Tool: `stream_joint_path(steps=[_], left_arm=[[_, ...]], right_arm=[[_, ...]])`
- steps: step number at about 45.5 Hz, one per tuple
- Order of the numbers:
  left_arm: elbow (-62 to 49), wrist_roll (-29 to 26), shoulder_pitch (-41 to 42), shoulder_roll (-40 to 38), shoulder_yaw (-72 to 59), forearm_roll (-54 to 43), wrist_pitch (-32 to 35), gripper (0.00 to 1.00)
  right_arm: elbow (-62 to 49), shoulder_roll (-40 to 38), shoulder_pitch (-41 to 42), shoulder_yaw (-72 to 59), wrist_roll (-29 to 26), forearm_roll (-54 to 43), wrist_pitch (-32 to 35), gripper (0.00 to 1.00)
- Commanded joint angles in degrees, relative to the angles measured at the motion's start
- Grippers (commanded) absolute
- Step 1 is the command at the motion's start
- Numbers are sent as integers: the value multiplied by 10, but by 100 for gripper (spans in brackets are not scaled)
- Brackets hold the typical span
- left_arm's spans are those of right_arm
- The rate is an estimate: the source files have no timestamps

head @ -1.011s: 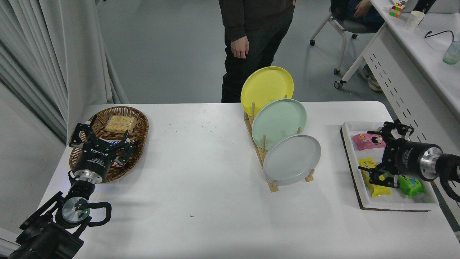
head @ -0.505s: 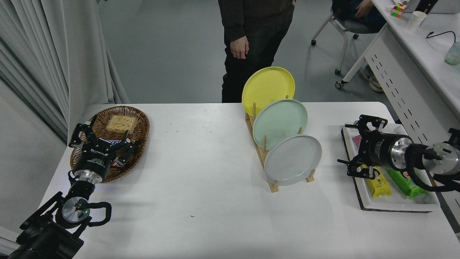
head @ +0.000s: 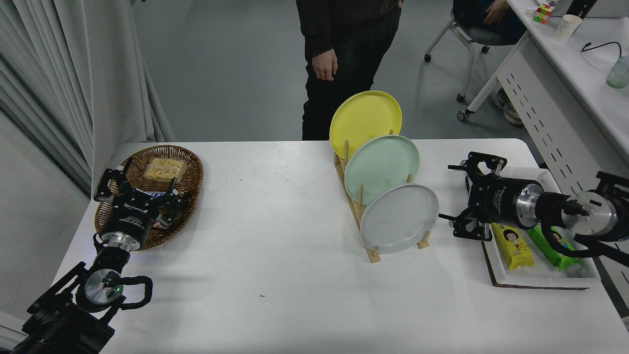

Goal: Place the plate on the table

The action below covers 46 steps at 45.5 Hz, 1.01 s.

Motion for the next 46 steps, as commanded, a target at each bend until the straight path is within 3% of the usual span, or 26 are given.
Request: stream_joint_path(steps=[1,10,28,46], left_arm=[[0,0,0,0,0,0,0,98],[0,0,0,0,0,0,0,98],[0,0,0,0,0,0,0,98],[0,0,0,0,0,0,0,98]], right_arm=[[-19,4,-1,-2,0,-6,5,100],[-95,79,6,-9,-4,-12,11,100],[-99,98,15,-9,-11,-14,50,100],[-147,149,23,-9,-15,-32,47,100]])
